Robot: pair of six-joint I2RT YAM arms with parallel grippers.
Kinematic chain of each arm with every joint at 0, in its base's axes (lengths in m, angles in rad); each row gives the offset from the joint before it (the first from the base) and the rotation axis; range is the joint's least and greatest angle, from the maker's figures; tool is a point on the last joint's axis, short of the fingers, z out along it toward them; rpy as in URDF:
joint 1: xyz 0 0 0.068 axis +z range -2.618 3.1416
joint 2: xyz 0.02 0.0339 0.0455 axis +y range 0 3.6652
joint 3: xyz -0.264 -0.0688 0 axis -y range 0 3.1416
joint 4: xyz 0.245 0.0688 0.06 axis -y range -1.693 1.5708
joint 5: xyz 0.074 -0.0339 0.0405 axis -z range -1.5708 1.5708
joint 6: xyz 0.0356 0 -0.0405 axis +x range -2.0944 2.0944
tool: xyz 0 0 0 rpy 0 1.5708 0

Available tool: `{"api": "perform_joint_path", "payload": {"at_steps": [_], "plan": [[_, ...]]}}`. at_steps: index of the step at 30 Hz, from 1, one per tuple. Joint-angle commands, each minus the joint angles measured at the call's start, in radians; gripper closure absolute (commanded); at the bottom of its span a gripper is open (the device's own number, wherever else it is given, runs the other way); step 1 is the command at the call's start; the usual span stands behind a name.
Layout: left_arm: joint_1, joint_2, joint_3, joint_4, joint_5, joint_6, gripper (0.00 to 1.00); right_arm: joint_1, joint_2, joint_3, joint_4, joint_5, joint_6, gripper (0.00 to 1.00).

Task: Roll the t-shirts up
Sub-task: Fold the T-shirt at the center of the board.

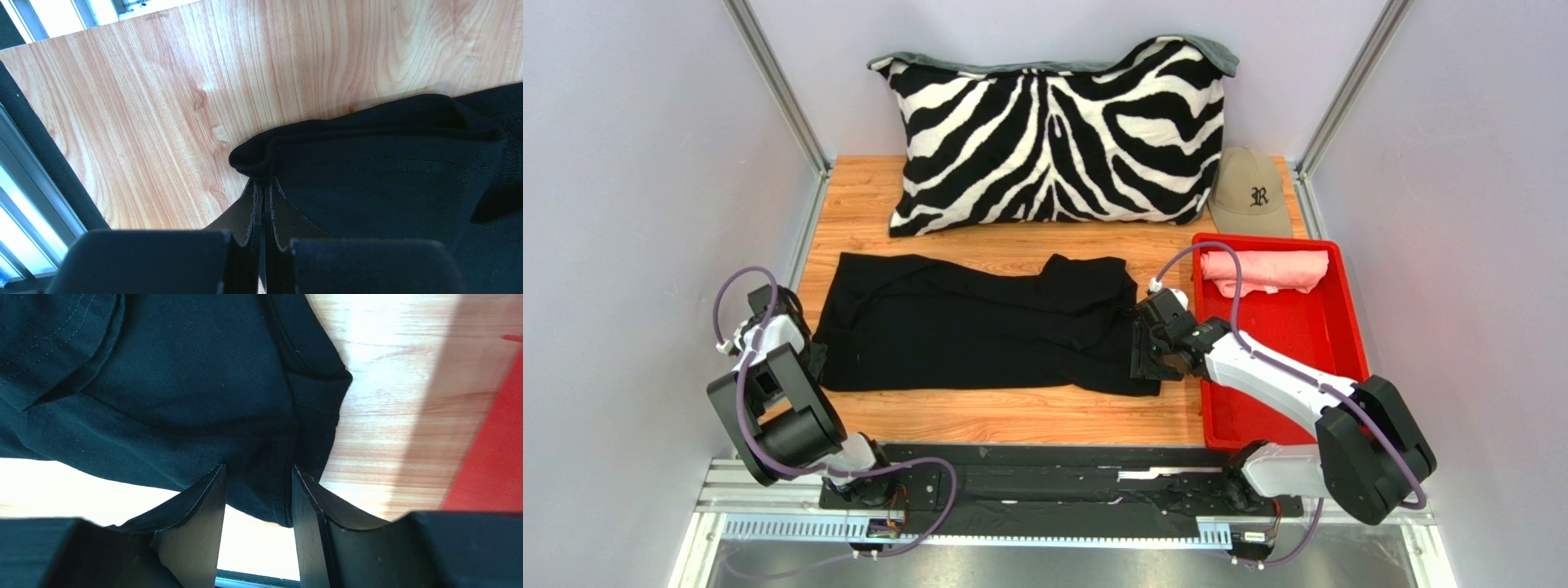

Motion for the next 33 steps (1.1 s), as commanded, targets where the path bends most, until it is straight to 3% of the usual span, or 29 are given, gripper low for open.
{"api": "perform_joint_path", "payload": {"at_steps": [1, 4, 7, 9, 13, 21, 28, 33], "plan": [[0.013, 0.028, 0.020, 0.003, -0.037, 0.017, 1.00, -0.003, 0.012, 0.031, 0.057, -0.036, -0.011, 0.55], [0.013, 0.037, 0.026, 0.000, -0.048, 0.023, 1.00, -0.005, 0.016, 0.023, 0.072, -0.050, -0.005, 0.55], [0.011, 0.045, 0.038, -0.012, -0.062, 0.028, 1.00, -0.003, 0.022, 0.026, 0.060, -0.033, -0.011, 0.70], [0.011, 0.045, 0.051, -0.017, -0.076, 0.038, 1.00, -0.003, 0.024, 0.039, 0.041, 0.014, -0.020, 0.90], [0.013, 0.048, 0.086, -0.036, -0.099, 0.060, 1.00, -0.003, 0.027, 0.109, -0.049, 0.085, -0.072, 0.99], [0.011, 0.048, 0.101, -0.041, -0.117, 0.074, 1.00, -0.003, 0.044, 0.258, -0.204, 0.252, -0.155, 1.00], [0.011, 0.045, 0.103, -0.043, -0.116, 0.075, 1.00, -0.003, 0.110, 0.183, -0.166, 0.202, -0.129, 0.99], [0.011, 0.028, 0.100, -0.040, -0.094, 0.080, 1.00, -0.003, 0.114, 0.123, -0.111, 0.145, -0.105, 0.81]]}}
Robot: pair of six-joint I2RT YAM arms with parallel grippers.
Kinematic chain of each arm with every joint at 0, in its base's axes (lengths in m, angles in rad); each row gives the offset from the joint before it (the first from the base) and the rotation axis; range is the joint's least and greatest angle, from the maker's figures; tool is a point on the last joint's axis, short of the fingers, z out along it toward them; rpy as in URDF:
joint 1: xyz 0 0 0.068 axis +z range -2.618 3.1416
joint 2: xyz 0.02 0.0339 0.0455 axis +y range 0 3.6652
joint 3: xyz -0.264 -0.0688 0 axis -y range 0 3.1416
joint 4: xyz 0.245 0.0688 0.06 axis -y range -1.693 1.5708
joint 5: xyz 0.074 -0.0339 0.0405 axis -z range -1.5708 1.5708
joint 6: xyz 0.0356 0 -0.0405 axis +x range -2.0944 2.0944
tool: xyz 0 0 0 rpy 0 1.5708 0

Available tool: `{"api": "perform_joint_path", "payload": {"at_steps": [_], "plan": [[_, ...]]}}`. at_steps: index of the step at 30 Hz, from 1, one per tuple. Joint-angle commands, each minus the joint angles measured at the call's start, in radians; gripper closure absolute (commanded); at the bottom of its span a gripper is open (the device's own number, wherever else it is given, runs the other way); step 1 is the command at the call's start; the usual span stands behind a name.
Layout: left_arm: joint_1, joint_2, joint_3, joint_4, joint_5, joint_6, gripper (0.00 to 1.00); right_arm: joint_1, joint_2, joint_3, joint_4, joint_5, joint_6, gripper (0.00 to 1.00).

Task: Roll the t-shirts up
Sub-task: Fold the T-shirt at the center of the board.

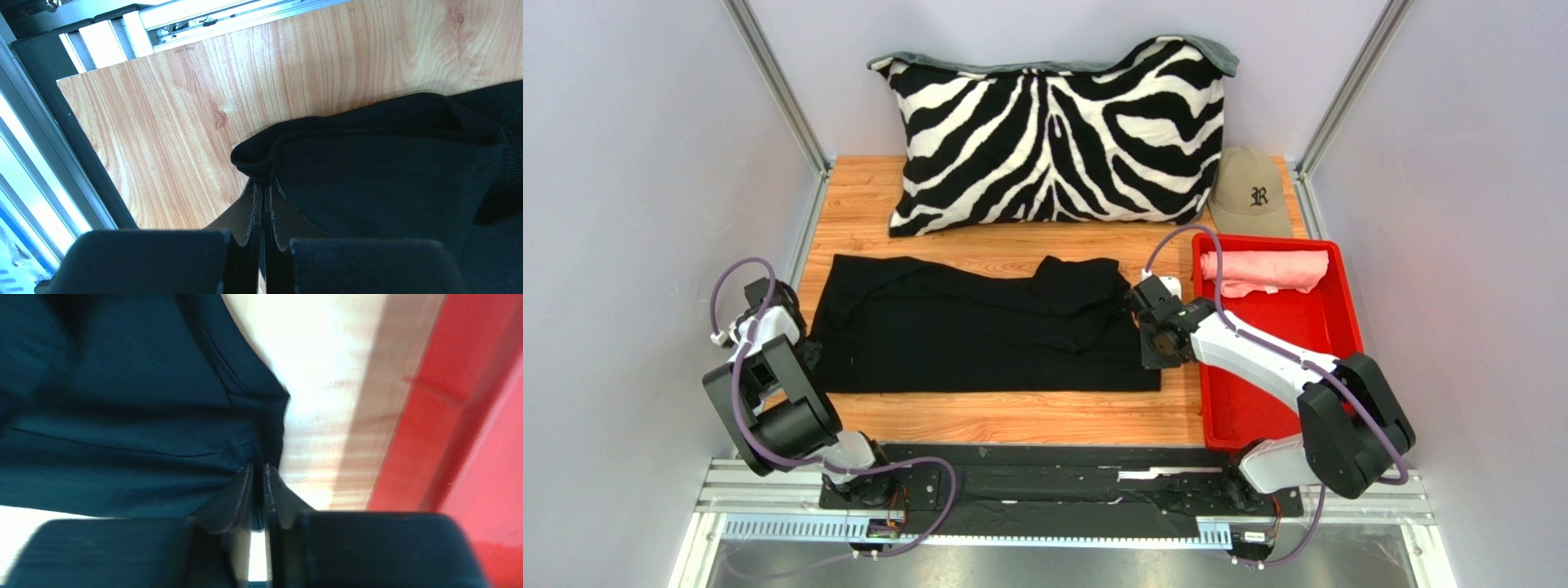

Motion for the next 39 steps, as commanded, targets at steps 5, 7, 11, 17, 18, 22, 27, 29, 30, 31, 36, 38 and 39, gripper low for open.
{"api": "perform_joint_path", "payload": {"at_steps": [5, 7, 11, 17, 18, 22, 27, 29, 30, 31, 36, 38, 39], "plan": [[0.011, -0.056, 0.033, 0.020, 0.015, 0.041, 0.66, -0.002, -0.039, 0.016, 0.000, 0.021, 0.012, 0.61], [0.011, -0.088, 0.044, 0.018, 0.033, 0.049, 0.57, -0.003, -0.066, 0.037, -0.008, 0.036, 0.012, 0.57], [0.008, -0.145, 0.079, -0.009, 0.068, 0.046, 0.45, 0.001, -0.097, 0.105, 0.001, 0.055, -0.002, 0.55], [-0.114, -0.223, 0.173, -0.071, -0.003, 0.056, 0.36, 0.012, -0.030, 0.226, 0.061, 0.056, -0.021, 0.50], [-0.134, -0.238, 0.199, -0.072, -0.020, 0.064, 0.36, 0.012, -0.014, 0.244, 0.066, 0.058, -0.027, 0.49], [-0.276, -0.246, 0.254, -0.062, 0.018, 0.103, 0.39, 0.004, 0.045, 0.342, 0.090, 0.066, -0.037, 0.46], [-0.493, -0.215, 0.296, 0.002, 0.070, 0.167, 0.40, -0.054, 0.182, 0.425, 0.159, -0.020, -0.045, 0.44], [-0.588, -0.162, 0.317, 0.009, 0.111, 0.169, 0.41, -0.091, 0.254, 0.471, 0.167, -0.084, -0.045, 0.44], [-0.684, -0.142, 0.340, 0.016, 0.124, 0.172, 0.41, -0.108, 0.272, 0.485, 0.170, -0.106, -0.044, 0.44], [-0.720, -0.120, 0.351, 0.021, 0.130, 0.173, 0.41, -0.111, 0.288, 0.494, 0.170, -0.120, -0.038, 0.44], [-0.872, -0.001, 0.397, 0.075, 0.229, 0.172, 0.42, -0.111, 0.354, 0.484, 0.205, -0.175, -0.007, 0.43], [-0.897, 0.044, 0.411, 0.078, 0.271, 0.158, 0.43, -0.109, 0.374, 0.482, 0.213, -0.200, 0.010, 0.43], [-0.926, 0.056, 0.421, 0.079, 0.279, 0.158, 0.43, -0.111, 0.398, 0.488, 0.213, -0.209, 0.015, 0.43]]}}
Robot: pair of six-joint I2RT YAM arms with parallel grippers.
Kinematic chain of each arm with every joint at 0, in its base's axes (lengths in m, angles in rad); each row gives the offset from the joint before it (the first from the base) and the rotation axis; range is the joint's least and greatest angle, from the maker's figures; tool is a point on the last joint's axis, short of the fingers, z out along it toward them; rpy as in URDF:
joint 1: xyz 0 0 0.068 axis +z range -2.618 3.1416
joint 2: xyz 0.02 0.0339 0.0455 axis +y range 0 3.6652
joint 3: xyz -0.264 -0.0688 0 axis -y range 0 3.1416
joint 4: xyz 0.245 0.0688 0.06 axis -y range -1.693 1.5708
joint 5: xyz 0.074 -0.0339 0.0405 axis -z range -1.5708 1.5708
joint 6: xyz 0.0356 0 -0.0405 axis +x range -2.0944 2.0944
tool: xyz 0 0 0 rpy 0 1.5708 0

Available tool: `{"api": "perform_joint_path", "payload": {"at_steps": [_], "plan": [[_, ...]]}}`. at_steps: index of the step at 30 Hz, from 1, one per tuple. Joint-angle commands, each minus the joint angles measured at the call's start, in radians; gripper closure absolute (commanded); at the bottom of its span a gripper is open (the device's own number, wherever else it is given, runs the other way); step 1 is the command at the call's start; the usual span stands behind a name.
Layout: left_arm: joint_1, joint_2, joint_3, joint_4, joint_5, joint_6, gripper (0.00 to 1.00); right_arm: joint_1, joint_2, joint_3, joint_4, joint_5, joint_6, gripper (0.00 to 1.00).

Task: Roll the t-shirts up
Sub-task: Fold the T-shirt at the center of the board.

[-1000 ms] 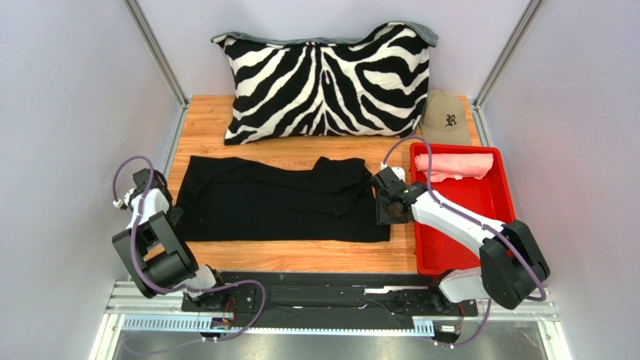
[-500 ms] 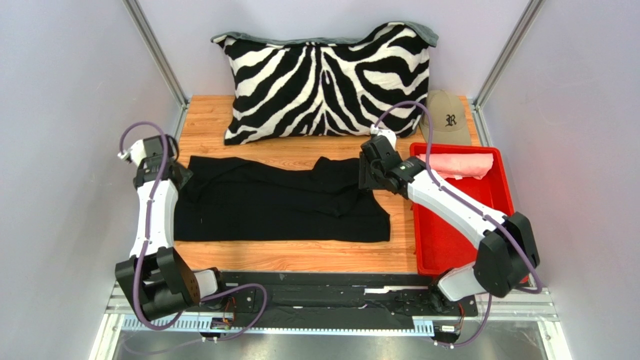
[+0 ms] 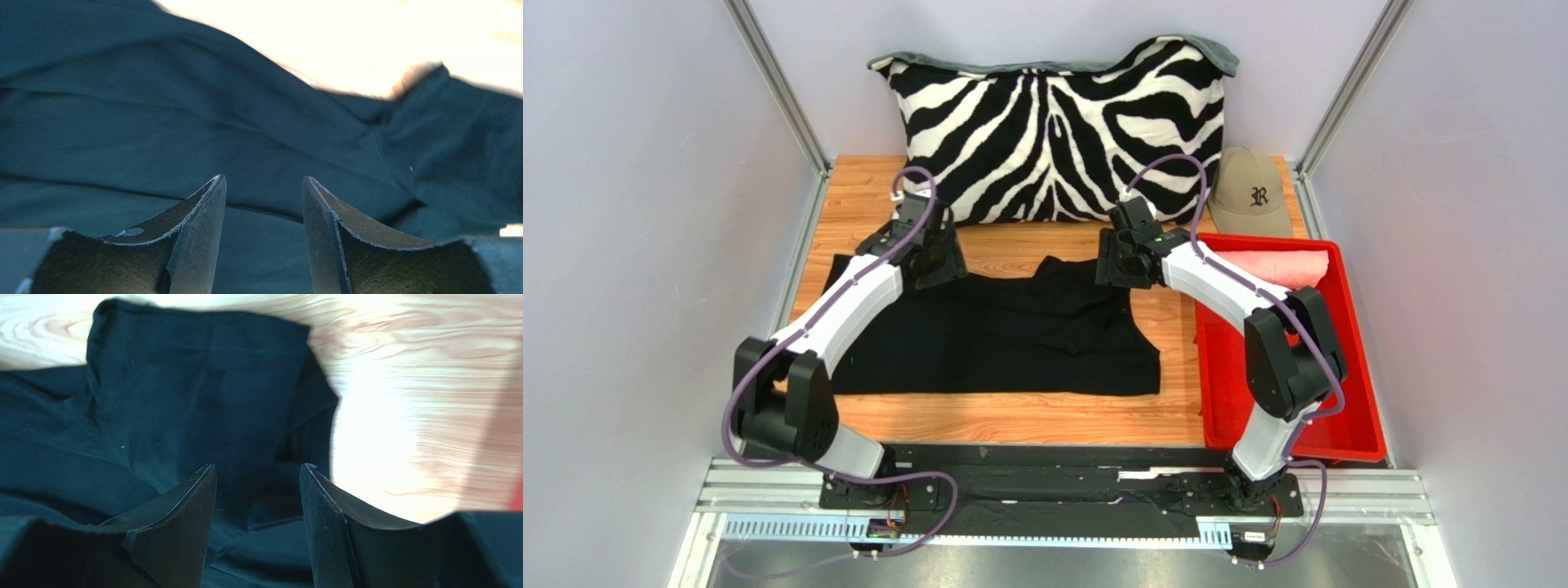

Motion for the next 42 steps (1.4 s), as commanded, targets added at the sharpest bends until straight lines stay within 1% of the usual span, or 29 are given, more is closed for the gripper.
{"api": "perform_joint_path", "payload": {"at_steps": [1, 3, 8, 11, 12, 14, 15, 16, 17, 22, 24, 27, 29, 31, 32, 35, 37, 38, 39, 40, 42], "plan": [[-0.066, 0.061, 0.060, 0.037, 0.095, 0.011, 0.43, 0.009, 0.048, 0.028, 0.060, -0.082, 0.036, 0.44], [-0.101, 0.083, 0.068, 0.038, 0.112, 0.013, 0.43, 0.007, 0.053, 0.025, 0.062, -0.094, 0.053, 0.44], [-0.143, 0.121, 0.062, 0.058, 0.158, 0.013, 0.43, 0.007, 0.047, 0.022, 0.057, -0.113, 0.075, 0.44], [-0.170, 0.141, 0.059, 0.064, 0.181, 0.010, 0.44, 0.007, 0.047, 0.022, 0.062, -0.111, 0.082, 0.58], [-0.178, 0.146, 0.057, 0.064, 0.184, 0.008, 0.44, 0.007, 0.051, 0.029, 0.062, -0.111, 0.081, 0.72], [-0.192, 0.152, 0.054, 0.067, 0.202, 0.005, 0.44, 0.007, 0.082, 0.081, 0.048, -0.113, 0.075, 0.87], [-0.196, 0.153, 0.054, 0.070, 0.210, 0.005, 0.44, 0.007, 0.094, 0.107, 0.037, -0.111, 0.072, 0.98], [-0.203, 0.150, 0.053, 0.070, 0.215, 0.007, 0.44, 0.009, 0.114, 0.135, 0.025, -0.113, 0.061, 1.00], [-0.219, 0.150, 0.048, 0.070, 0.212, 0.008, 0.45, 0.007, 0.146, 0.196, 0.008, -0.108, 0.055, 1.00], [-0.265, 0.133, 0.024, 0.084, 0.212, 0.019, 0.46, -0.019, 0.263, 0.363, -0.016, -0.111, 0.041, 1.00], [-0.276, 0.130, 0.002, 0.096, 0.224, 0.013, 0.46, -0.034, 0.316, 0.440, -0.018, -0.151, 0.043, 1.00], [-0.296, 0.127, -0.015, 0.132, 0.247, 0.024, 0.46, -0.047, 0.373, 0.520, -0.024, -0.159, 0.040, 1.00], [-0.315, 0.141, -0.004, 0.141, 0.247, 0.036, 0.46, -0.057, 0.376, 0.540, -0.058, -0.162, 0.030, 0.98], [-0.321, 0.161, 0.011, 0.149, 0.250, 0.047, 0.46, -0.057, 0.320, 0.478, -0.053, -0.131, 0.027, 0.89], [-0.322, 0.165, 0.013, 0.150, 0.253, 0.045, 0.46, -0.057, 0.282, 0.439, -0.038, -0.130, 0.026, 0.77], [-0.321, 0.188, 0.037, 0.156, 0.265, 0.042, 0.46, -0.057, 0.136, 0.234, 0.042, -0.128, 0.038, 0.58], [-0.322, 0.196, 0.056, 0.149, 0.262, 0.045, 0.46, -0.059, 0.075, 0.113, 0.065, -0.128, 0.058, 0.55], [-0.322, 0.199, 0.060, 0.144, 0.259, 0.047, 0.46, -0.053, 0.027, 0.079, 0.071, -0.128, 0.062, 0.52], [-0.322, 0.199, 0.065, 0.143, 0.258, 0.050, 0.46, -0.053, -0.001, 0.048, 0.077, -0.130, 0.067, 0.51], [-0.322, 0.202, 0.074, 0.138, 0.261, 0.051, 0.46, -0.048, -0.022, 0.014, 0.091, -0.095, 0.078, 0.49], [-0.321, 0.204, 0.079, 0.133, 0.261, 0.054, 0.46, -0.037, -0.071, -0.056, 0.100, -0.094, 0.087, 0.46]]}}
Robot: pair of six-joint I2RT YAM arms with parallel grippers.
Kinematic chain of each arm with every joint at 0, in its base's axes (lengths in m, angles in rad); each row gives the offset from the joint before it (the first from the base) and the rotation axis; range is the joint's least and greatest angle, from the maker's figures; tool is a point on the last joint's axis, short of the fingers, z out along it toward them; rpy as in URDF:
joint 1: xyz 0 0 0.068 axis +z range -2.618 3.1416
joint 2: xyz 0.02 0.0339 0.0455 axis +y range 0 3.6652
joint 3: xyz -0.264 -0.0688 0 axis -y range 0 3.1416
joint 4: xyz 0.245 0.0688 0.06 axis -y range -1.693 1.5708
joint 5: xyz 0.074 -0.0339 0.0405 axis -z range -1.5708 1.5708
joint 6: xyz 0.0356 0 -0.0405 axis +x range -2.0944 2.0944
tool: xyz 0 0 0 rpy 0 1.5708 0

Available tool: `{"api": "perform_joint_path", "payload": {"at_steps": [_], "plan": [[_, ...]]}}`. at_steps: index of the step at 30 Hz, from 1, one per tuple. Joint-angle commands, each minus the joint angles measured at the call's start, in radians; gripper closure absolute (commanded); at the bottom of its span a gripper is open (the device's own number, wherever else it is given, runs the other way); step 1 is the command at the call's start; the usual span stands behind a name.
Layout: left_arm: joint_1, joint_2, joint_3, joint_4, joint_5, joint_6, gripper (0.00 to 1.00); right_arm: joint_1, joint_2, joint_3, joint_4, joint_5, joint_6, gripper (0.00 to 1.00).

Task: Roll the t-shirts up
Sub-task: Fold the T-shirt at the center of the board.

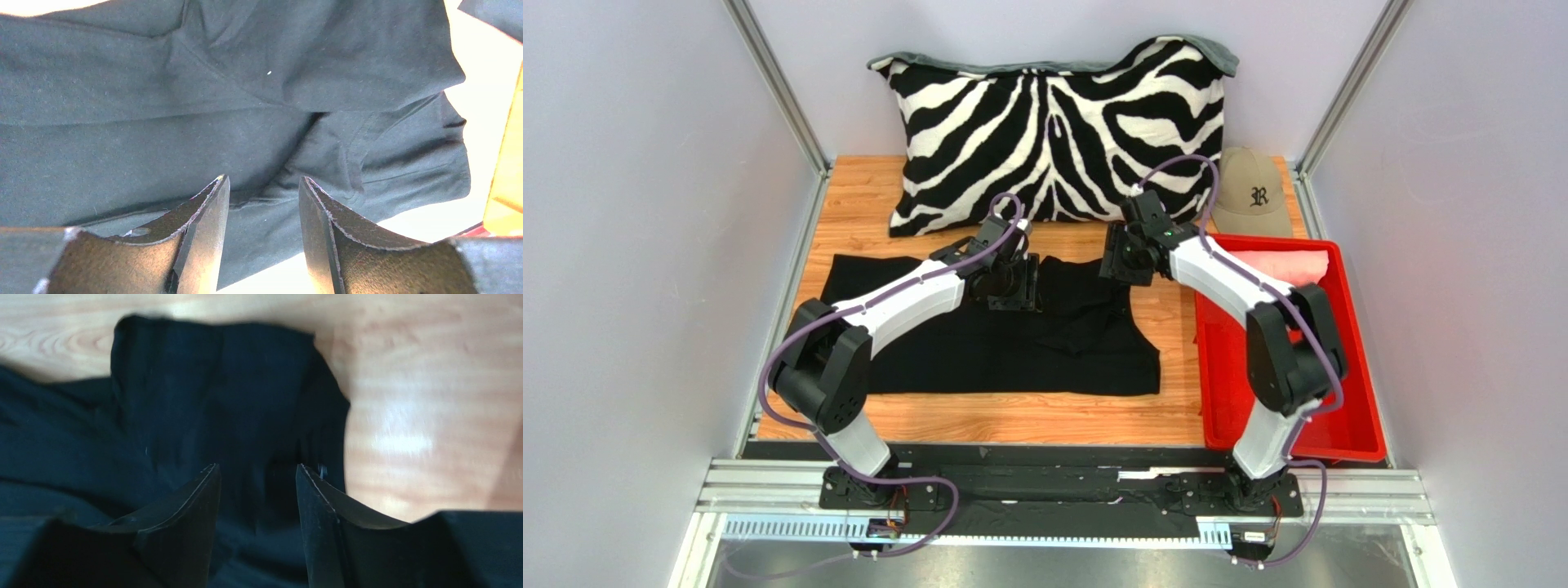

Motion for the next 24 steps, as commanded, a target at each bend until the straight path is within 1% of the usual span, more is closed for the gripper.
{"api": "perform_joint_path", "payload": {"at_steps": [1, 2, 9, 10, 13, 19, 22, 24], "plan": [[-0.005, -0.001, 0.056, 0.013, 0.013, 0.028, 0.46, 0.021, -0.128, -0.108, 0.092, 0.021, 0.044, 0.46], [-0.005, -0.001, 0.055, 0.013, 0.013, 0.026, 0.46, 0.029, -0.148, -0.139, 0.097, 0.017, 0.051, 0.45], [-0.005, -0.015, 0.049, 0.001, -0.001, 0.034, 0.46, 0.055, -0.196, -0.219, 0.121, 0.014, 0.101, 0.41], [-0.003, -0.015, 0.047, 0.001, -0.001, 0.034, 0.46, 0.056, -0.196, -0.221, 0.132, -0.018, 0.104, 0.40], [-0.003, -0.019, 0.045, -0.002, 0.001, 0.034, 0.46, 0.067, -0.181, -0.205, 0.132, -0.025, 0.109, 0.40], [-0.005, -0.035, 0.038, -0.007, -0.014, 0.040, 0.46, 0.087, -0.153, -0.170, 0.132, -0.017, 0.115, 0.46], [-0.003, -0.038, 0.033, -0.008, -0.019, 0.040, 0.46, 0.090, -0.130, -0.155, 0.124, -0.017, 0.115, 0.52], [-0.005, -0.041, 0.030, -0.007, -0.020, 0.040, 0.46, 0.090, -0.118, -0.152, 0.130, -0.019, 0.118, 0.59]]}}
